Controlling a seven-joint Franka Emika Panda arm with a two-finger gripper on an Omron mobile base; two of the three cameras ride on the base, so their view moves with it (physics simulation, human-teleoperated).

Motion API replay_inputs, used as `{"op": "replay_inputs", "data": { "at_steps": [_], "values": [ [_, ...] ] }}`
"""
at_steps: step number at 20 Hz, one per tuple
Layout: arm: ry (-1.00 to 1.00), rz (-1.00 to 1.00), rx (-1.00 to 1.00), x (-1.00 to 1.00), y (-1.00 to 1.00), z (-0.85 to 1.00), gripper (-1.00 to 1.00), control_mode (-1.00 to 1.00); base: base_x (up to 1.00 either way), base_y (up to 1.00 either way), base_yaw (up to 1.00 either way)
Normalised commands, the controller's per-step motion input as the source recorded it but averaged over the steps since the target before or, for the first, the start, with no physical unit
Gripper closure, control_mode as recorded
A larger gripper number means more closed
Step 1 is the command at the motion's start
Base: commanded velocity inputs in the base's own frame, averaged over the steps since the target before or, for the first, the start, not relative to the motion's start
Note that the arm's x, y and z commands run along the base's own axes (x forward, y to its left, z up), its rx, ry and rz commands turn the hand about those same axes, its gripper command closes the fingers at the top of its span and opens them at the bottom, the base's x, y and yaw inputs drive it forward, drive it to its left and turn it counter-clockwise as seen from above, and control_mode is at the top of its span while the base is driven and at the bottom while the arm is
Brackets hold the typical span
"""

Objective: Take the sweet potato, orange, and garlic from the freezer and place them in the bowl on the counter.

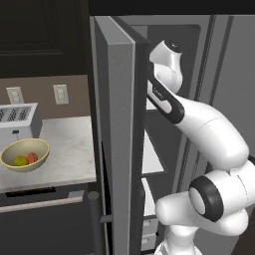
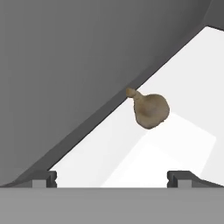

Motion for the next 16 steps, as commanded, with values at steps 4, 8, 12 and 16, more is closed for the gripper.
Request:
{"op": "replay_inputs", "data": {
  "at_steps": [4,8,12,16],
  "values": [
    [0.00,0.00,0.00,0.30,0.04,-0.04,-1.00,-1.00,0.00,0.00,0.00],
    [0.01,0.00,0.00,0.19,0.08,-0.07,-1.00,-1.00,0.00,0.00,0.00],
    [0.01,0.00,0.00,0.19,0.20,-0.13,-1.00,-1.00,0.00,0.00,0.00],
    [0.00,0.00,0.00,0.25,0.14,-0.12,-1.00,-1.00,0.00,0.00,0.00]
  ]
}}
